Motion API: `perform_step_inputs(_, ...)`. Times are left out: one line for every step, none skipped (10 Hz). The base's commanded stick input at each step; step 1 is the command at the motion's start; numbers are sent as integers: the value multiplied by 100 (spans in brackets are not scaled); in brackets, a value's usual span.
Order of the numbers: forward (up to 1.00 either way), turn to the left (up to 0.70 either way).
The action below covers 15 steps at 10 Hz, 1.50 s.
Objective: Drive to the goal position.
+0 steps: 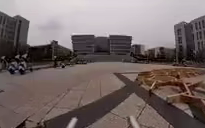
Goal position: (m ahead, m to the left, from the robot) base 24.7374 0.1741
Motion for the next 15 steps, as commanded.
perform_step_inputs(100,0)
perform_step_inputs(100,0)
perform_step_inputs(100,0)
perform_step_inputs(100,0)
perform_step_inputs(100,0)
perform_step_inputs(100,0)
perform_step_inputs(100,-20)
perform_step_inputs(100,-36)
perform_step_inputs(100,-3)
perform_step_inputs(100,0)
perform_step_inputs(100,0)
perform_step_inputs(100,0)
perform_step_inputs(100,0)
perform_step_inputs(100,0)
perform_step_inputs(100,0)
